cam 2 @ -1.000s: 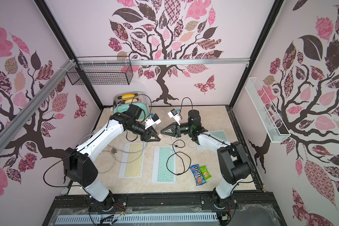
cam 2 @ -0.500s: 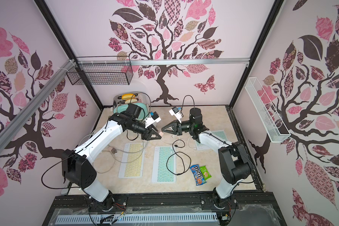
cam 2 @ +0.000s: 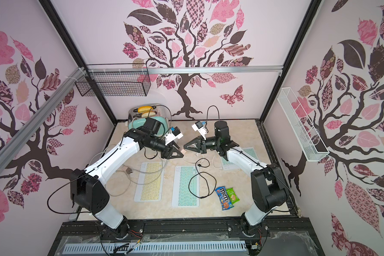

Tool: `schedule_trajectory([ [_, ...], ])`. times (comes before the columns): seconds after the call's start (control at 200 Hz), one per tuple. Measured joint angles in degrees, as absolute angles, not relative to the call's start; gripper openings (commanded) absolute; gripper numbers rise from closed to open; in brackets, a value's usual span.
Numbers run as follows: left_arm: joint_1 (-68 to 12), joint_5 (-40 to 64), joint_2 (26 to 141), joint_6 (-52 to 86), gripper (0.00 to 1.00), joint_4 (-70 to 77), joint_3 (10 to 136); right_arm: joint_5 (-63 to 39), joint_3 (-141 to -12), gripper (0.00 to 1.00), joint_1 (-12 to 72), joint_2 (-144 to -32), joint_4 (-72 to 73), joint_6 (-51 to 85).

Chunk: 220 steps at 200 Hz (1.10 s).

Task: Unplug the wireless keyboard
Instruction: Remove the power cord from the plug.

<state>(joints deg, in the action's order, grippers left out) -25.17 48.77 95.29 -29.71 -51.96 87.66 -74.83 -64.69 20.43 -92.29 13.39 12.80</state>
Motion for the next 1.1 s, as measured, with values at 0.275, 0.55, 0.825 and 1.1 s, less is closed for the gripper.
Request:
schedule_trajectory([
  [0.275, -25.0, 49.7, 94.1, -28.3, 0.00, -49.0, 86.5, -74.9, -64.6, 0.00, 20.2, -92.3, 18.8, 18.1],
  [0.55, -24.9, 50.2, 93.9, -27.0, 0.00, -46.5, 86.0, -74.7, -64.6, 0.00, 19.7, -92.3, 21.3, 20.8],
  [0.825, -24.9, 49.8, 93.8, -26.5, 0.00, -46.4, 85.7, -74.4, -64.7, 0.00, 19.6, -92.3, 19.0, 18.6],
  [1.1, -24.9, 47.9, 93.9, -27.2, 0.00, -49.5, 85.7, -72.2, -67.6, 0.00, 18.6, -91.9, 10.6, 12.8],
])
